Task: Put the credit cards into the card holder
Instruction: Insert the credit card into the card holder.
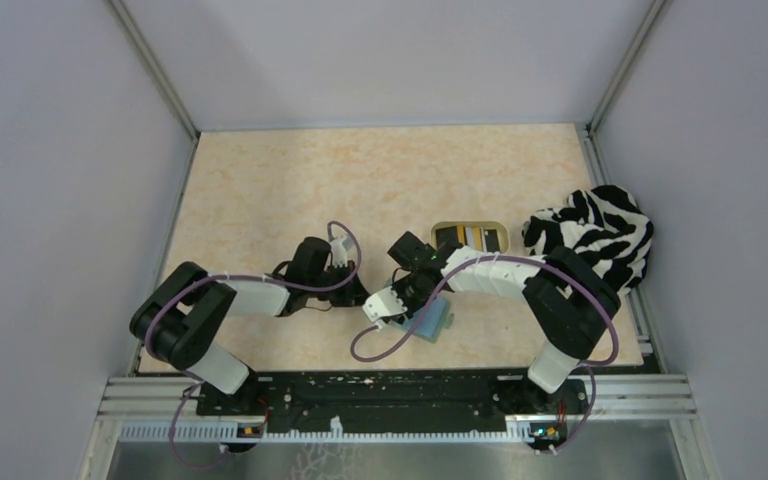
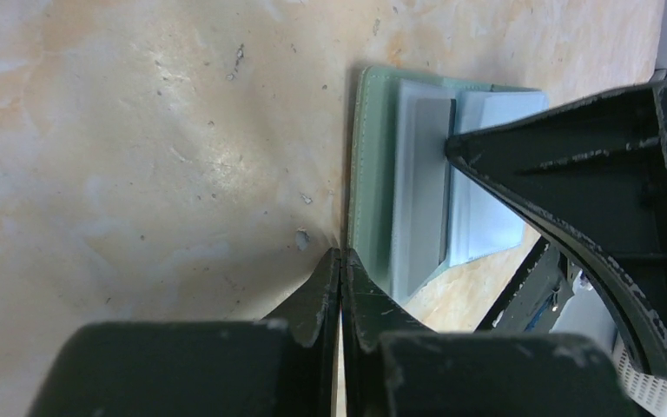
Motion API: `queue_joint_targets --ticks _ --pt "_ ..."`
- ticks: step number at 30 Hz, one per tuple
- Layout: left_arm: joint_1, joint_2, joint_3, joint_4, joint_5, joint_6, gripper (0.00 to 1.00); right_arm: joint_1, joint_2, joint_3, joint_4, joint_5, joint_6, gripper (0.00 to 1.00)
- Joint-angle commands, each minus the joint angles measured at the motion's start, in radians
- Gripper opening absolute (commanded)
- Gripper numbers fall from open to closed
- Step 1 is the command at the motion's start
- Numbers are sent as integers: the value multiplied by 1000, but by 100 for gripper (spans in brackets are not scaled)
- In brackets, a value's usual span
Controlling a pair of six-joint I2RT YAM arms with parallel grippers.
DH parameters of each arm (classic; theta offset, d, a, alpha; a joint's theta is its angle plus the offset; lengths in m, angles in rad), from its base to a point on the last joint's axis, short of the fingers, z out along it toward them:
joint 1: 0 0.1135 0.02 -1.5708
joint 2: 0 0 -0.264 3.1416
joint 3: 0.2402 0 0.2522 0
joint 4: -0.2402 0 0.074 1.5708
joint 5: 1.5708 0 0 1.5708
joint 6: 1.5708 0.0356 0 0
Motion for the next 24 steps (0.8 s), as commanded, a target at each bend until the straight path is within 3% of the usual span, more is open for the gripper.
queue_joint_targets --ticks 1,5,13,16,20,24 --pt "-18 13 -34 -58 -16 4 5 4 -12 -21 111 44 47 0" --pt "-17 -5 -47 -58 -44 -12 5 -4 -26 -14 83 11 49 0" --pt "-17 -190 -90 -73 -152 -28 10 -171 -179 -23 -43 -300 15 0" --pt "-17 -280 -106 -64 -174 -9 12 -218 -222 -55 -24 -369 4 10" --pt "-16 -373 -134 -26 -176 13 26 -224 -222 -103 21 -391 -16 21" --pt "-17 -344 -123 -30 -175 18 26 -167 -190 -124 63 -308 -40 11"
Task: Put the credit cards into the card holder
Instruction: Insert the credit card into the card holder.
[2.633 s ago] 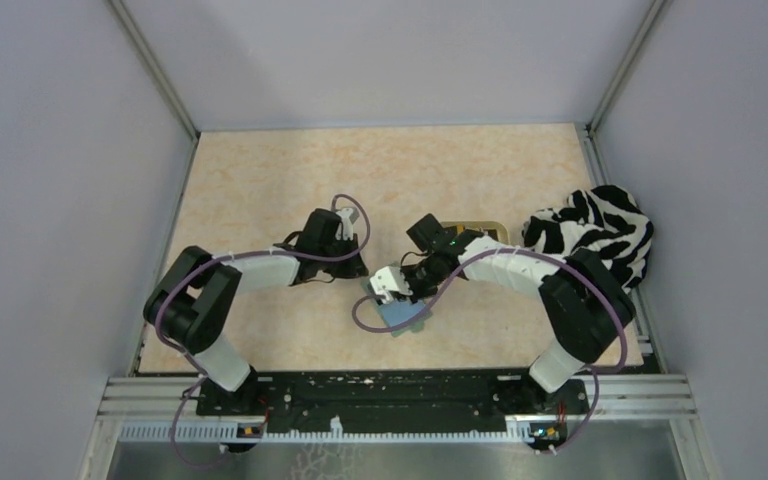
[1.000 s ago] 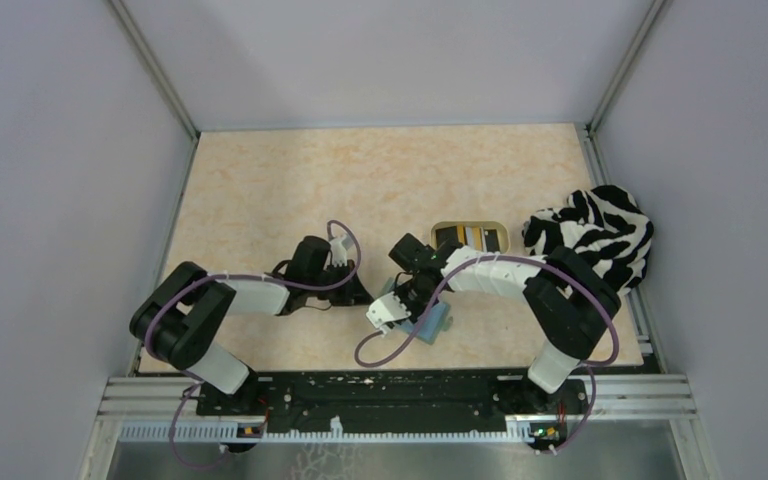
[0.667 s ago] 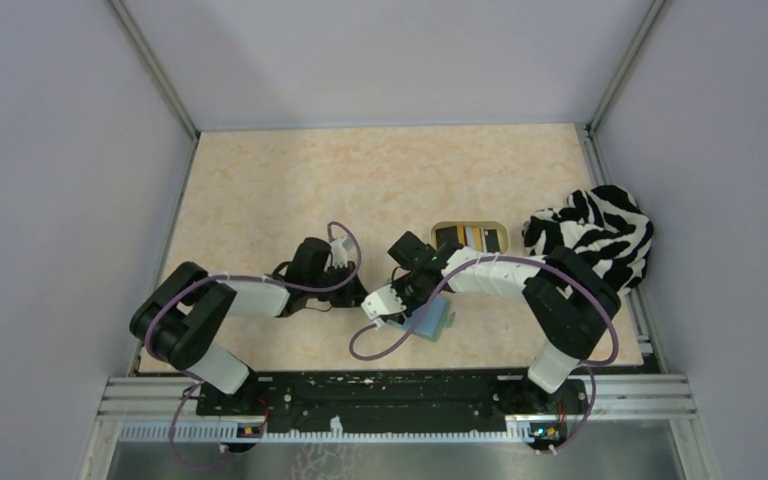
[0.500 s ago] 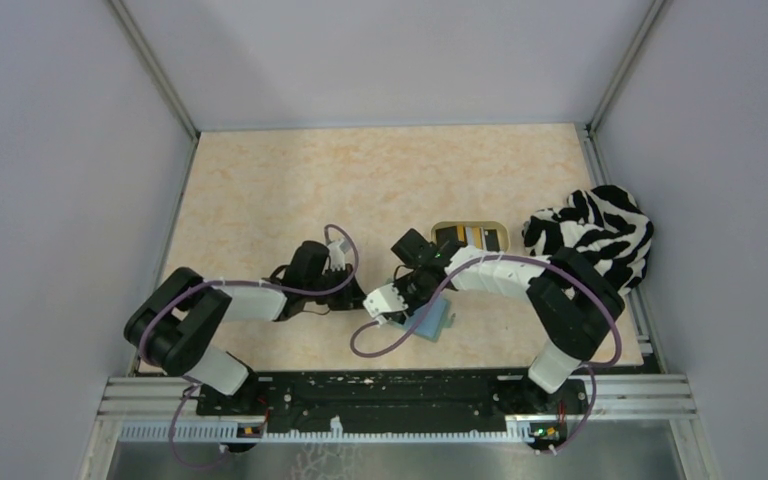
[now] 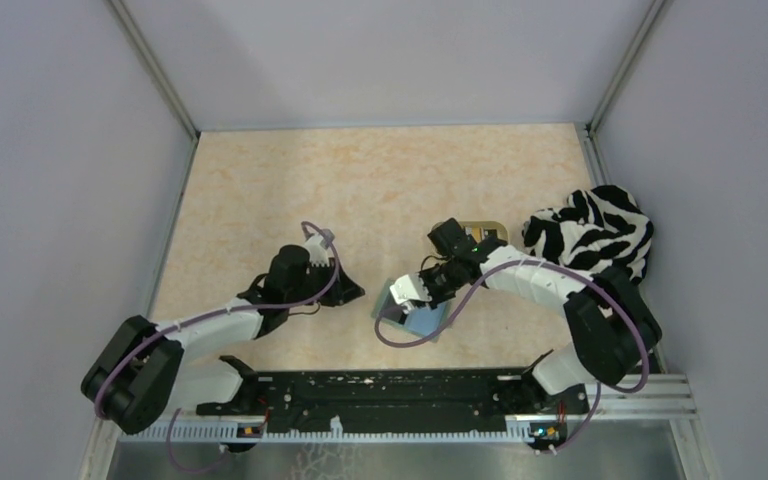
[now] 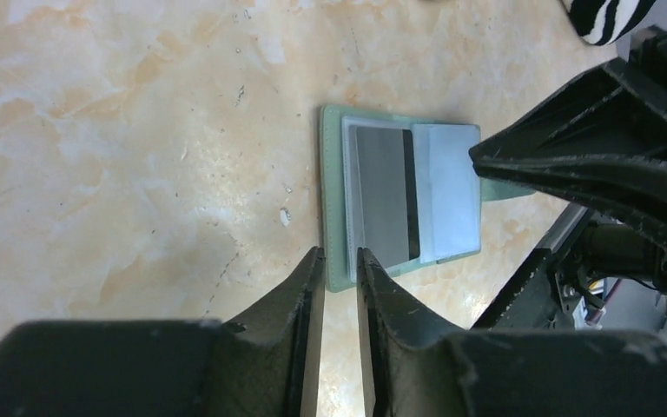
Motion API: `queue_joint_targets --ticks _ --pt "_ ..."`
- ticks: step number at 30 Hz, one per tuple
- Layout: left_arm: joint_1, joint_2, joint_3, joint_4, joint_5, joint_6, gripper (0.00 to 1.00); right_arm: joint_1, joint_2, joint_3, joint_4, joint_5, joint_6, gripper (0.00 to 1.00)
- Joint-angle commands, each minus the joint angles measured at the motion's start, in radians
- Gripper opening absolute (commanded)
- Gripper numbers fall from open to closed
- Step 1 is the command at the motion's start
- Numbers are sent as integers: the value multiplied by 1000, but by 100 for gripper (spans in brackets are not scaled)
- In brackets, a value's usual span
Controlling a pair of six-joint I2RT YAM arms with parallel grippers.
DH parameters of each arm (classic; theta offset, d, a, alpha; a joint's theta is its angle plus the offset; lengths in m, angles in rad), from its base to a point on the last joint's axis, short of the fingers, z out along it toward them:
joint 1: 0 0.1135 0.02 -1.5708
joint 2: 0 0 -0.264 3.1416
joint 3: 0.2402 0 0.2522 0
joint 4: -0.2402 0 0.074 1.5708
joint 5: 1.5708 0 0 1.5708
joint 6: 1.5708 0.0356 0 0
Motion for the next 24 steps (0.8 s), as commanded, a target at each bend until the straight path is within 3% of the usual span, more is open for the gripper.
queue_joint_targets --ticks 1,3,7,24 --pt "-4 42 -1 18 1 22 24 68 26 -14 55 37 -44 7" --pt "-3 87 5 37 36 13 18 113 48 -9 64 107 -52 0" --pt "-4 171 9 89 84 -2 13 159 80 -5 72 199 -66 0" --pt "-3 302 16 136 127 -6 11 245 173 54 -43 360 -146 2"
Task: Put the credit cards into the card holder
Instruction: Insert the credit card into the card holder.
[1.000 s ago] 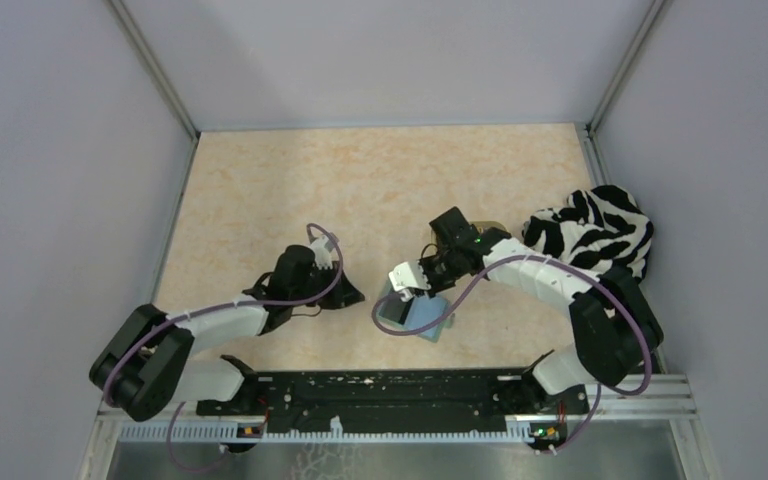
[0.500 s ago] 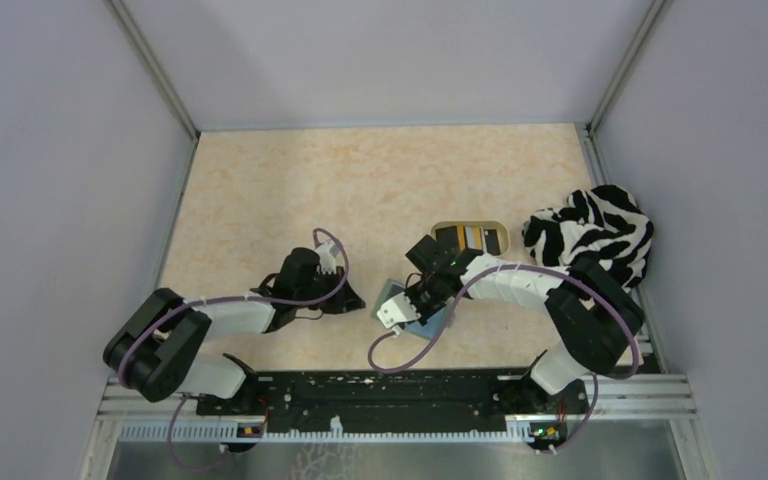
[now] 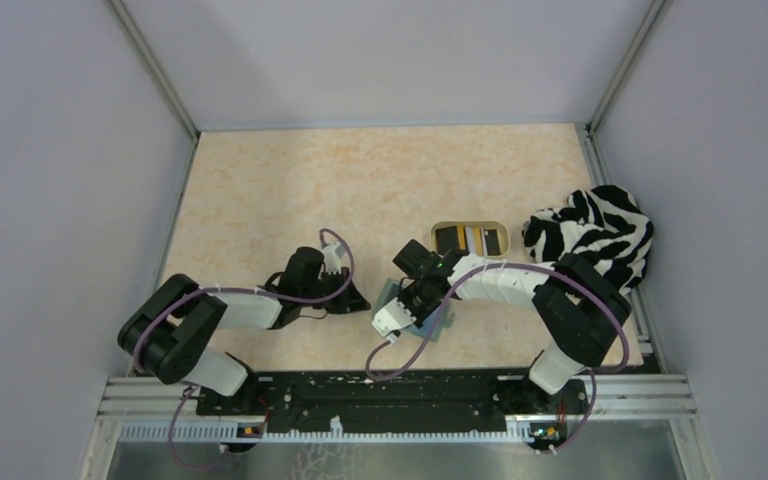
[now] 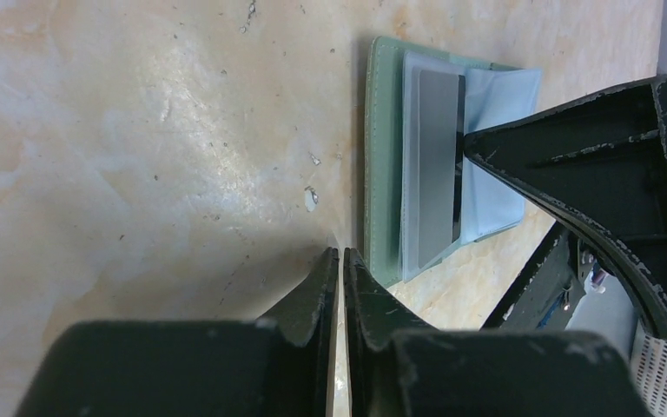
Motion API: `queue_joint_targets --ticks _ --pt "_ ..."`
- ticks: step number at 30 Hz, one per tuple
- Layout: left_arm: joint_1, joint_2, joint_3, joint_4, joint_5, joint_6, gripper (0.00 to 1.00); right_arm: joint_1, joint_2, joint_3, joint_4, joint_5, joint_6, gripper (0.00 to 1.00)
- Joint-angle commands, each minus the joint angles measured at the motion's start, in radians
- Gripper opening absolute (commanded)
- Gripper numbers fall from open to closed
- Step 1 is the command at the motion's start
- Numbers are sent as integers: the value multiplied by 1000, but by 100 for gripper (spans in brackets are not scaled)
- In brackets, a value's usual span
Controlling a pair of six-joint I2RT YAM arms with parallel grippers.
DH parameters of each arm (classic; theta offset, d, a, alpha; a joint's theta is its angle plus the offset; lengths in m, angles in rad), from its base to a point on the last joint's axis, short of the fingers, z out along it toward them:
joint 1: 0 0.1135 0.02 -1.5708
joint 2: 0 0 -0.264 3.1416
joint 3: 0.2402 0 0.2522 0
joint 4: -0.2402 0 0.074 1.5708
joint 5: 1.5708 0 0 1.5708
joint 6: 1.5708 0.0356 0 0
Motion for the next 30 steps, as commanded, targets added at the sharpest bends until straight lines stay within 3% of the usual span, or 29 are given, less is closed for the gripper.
queue_joint_targets --ticks 1,16,30 --pt "-4 22 2 15 12 4 11 27 27 25 -53 62 -48 2" --pt "-3 42 9 17 18 9 11 77 -5 44 -108 125 -99 0" --pt "-4 43 11 14 21 12 11 148 64 64 -104 211 -103 2"
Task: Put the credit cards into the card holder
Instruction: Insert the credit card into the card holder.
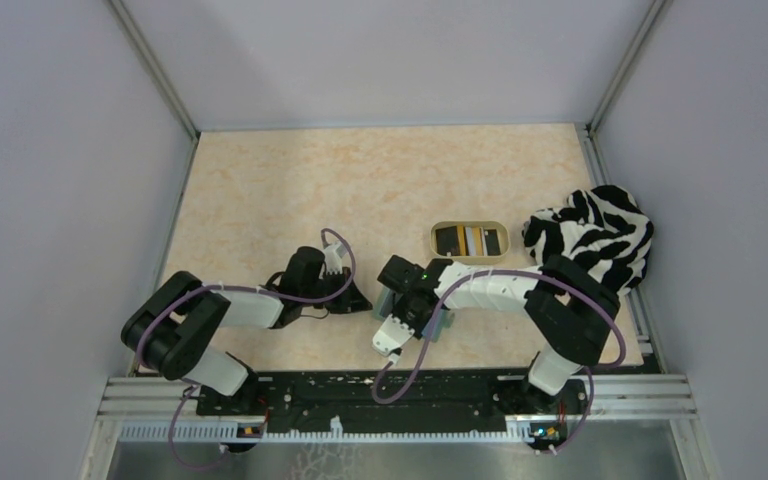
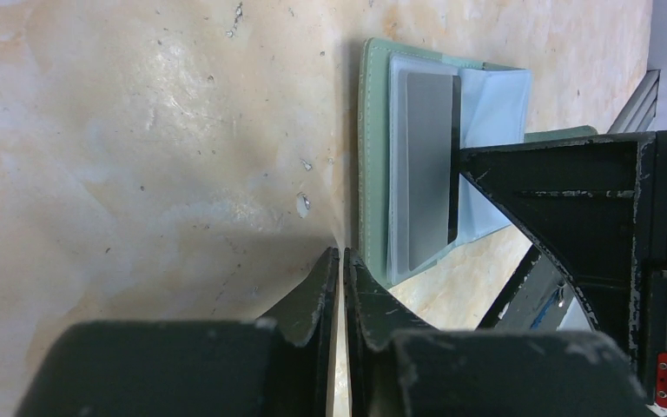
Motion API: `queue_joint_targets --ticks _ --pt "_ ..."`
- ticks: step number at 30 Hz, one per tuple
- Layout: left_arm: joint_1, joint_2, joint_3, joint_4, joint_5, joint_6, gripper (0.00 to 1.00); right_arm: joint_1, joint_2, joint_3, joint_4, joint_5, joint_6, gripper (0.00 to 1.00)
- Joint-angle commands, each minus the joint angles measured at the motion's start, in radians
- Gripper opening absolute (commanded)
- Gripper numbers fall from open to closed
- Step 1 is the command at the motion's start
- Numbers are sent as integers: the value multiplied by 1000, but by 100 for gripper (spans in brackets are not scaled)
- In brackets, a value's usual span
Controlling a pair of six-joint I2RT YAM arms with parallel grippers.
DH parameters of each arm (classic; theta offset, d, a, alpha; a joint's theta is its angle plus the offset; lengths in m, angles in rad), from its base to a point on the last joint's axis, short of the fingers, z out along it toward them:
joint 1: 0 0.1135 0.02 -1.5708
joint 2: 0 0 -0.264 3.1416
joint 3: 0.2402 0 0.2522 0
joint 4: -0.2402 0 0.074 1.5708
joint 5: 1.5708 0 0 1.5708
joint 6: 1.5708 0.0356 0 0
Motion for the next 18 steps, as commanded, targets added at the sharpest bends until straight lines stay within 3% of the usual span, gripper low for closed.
queue_joint_targets --ticks 1,18 --pt "-3 17 6 -16 0 16 11 23 34 19 -1 35 8 3" --pt "-3 -21 -5 -19 -17 8 12 23 -33 17 -12 23 48 13"
